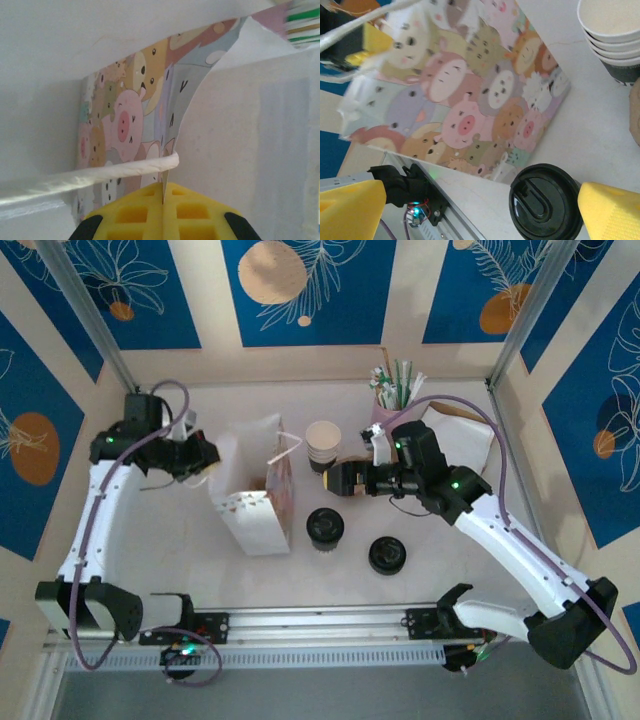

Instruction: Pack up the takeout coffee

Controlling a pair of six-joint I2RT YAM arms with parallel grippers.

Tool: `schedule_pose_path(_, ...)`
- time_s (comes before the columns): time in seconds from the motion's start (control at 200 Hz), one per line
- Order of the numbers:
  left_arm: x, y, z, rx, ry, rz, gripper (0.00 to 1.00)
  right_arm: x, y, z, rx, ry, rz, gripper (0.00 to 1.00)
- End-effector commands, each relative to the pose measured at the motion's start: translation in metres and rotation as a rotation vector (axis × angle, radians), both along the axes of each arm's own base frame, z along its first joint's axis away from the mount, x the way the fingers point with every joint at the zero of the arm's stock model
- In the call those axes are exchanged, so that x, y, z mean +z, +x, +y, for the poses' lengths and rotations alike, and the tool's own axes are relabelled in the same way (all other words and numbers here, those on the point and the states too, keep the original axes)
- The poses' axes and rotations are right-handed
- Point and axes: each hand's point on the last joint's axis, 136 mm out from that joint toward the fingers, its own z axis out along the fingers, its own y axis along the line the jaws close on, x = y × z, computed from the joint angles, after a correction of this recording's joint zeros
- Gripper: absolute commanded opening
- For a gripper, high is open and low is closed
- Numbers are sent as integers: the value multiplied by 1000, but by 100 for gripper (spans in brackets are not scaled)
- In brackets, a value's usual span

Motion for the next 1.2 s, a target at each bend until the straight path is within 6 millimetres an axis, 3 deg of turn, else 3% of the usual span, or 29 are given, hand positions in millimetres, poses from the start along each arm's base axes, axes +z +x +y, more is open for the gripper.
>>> schedule_pose_path(0.0, -39, 4, 7, 32, 27, 42, 1, -14, -1, 0, -1, -7, 52, 99)
schedule_pose_path(0.05, -33, 4, 8, 35, 33, 25, 2, -14, -1, 0, 1, -6, 56, 99)
schedule_pose_path(0.17, 8, 7, 13, 36, 73, -60, 6, -13, 0, 1, 3, -3, 57, 99)
schedule_pose_path(0.31, 42, 13, 11, 35, 52, -125, 5, -11, 0, -1, -8, -6, 51, 99)
schedule_pose_path(0.45, 62, 16, -1, 35, -44, -164, 5, -9, -1, -7, -30, -17, 47, 99)
schedule_pose_path(0.535, 59, 16, -2, 35, -56, -156, 5, -12, -2, -11, -40, -33, 55, 99)
schedule_pose_path(0.81, 14, 23, 6, 70, -60, -80, 3, -38, -6, -28, -86, -150, 107, 99)
schedule_pose_path(1.0, 20, 23, 8, 74, -70, -91, 4, -54, -14, -23, -14, -253, 107, 97)
schedule_pose_path(1.195, 17, 14, 2, -5, -76, -54, 4, -62, -25, -2, 170, -375, 27, 95)
